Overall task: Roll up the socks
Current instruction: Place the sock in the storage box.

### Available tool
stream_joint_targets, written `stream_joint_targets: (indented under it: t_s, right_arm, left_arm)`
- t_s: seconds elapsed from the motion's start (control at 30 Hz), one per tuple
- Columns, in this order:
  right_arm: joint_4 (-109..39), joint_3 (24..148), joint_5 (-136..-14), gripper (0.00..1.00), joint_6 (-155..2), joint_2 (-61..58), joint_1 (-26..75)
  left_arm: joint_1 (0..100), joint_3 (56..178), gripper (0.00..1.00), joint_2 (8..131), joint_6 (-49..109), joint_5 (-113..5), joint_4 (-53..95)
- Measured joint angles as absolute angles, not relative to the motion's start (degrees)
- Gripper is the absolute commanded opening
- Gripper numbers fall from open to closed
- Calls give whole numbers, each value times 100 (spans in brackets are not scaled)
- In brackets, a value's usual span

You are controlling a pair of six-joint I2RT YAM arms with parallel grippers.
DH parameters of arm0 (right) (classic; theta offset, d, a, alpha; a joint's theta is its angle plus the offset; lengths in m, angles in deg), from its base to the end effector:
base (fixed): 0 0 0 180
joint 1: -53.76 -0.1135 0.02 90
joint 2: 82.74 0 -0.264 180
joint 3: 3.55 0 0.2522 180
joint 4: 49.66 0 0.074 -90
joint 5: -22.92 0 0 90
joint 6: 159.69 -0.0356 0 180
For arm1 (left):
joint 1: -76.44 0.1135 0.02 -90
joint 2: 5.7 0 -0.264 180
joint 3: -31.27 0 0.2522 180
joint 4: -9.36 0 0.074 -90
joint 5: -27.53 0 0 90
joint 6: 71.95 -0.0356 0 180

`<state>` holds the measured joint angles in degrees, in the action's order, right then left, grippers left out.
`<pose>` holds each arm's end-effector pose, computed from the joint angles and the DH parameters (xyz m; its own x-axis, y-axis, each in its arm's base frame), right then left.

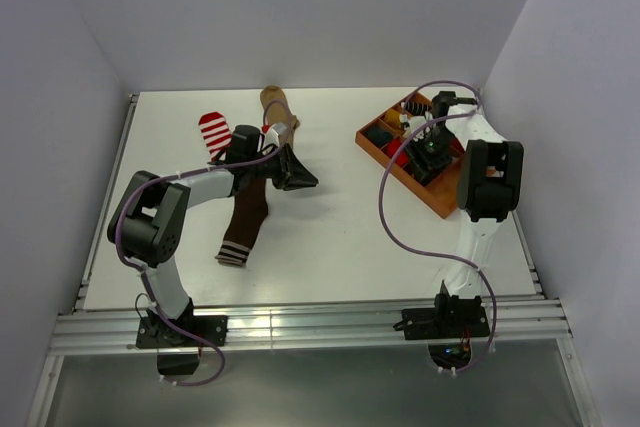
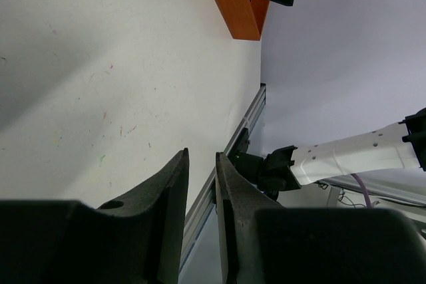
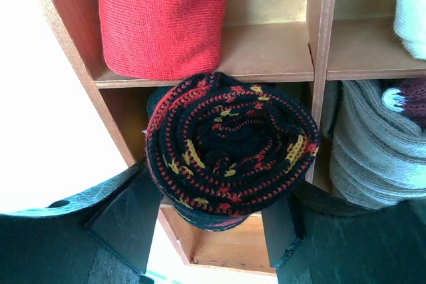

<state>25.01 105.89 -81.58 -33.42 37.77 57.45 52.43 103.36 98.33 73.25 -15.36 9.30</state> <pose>0.4093 -0.0175 0.1844 -0.8282 -0.5205 -0.2076 -0.5535 0.8179 0.1574 0.3378 -0.1790 0.1843 -0.9694 -0.1800 -0.1669 0.0862 0.3868 -0.9181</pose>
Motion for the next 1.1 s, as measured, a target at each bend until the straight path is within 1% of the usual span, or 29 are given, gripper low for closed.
stream_joint_targets:
  t_s: [0.27, 0.3, 0.4, 0.47, 0.7, 0.87, 1.0, 1.1]
  right_arm:
    - [2494, 10591, -8088, 63, -3329, 3775, 5745]
    - [2455, 10571, -8042, 62, -3346, 3773, 5745]
    - [2308, 10451, -7922, 51, -3403, 3751, 5742]
    - [2179, 10351, -7835, 49, -3427, 3738, 5738]
    - [1672, 9850, -7535, 50, -3397, 3427, 5609]
    - [1537, 9736, -7260, 50, -3373, 3347, 5504]
    - [1532, 9715, -7253, 55, -3241, 3323, 5495]
    - [1589, 9721, -7280, 57, -3080, 3323, 5495]
  left_arm:
    - [5243, 10336, 28, 9835, 7325, -1536, 930]
    - [5243, 10336, 28, 9833, 7325, -1536, 930]
    - [5243, 10336, 28, 9835, 7325, -1536, 930]
    - [5243, 10336, 28, 9835, 7325, -1536, 930]
    - [5243, 10336, 28, 9833, 7325, -1536, 945]
    - [5243, 10342, 28, 9833, 7325, -1538, 965]
    - [5243, 10345, 28, 9833, 7323, -1538, 998]
    - [5243, 10345, 28, 9833, 7323, -1538, 1042]
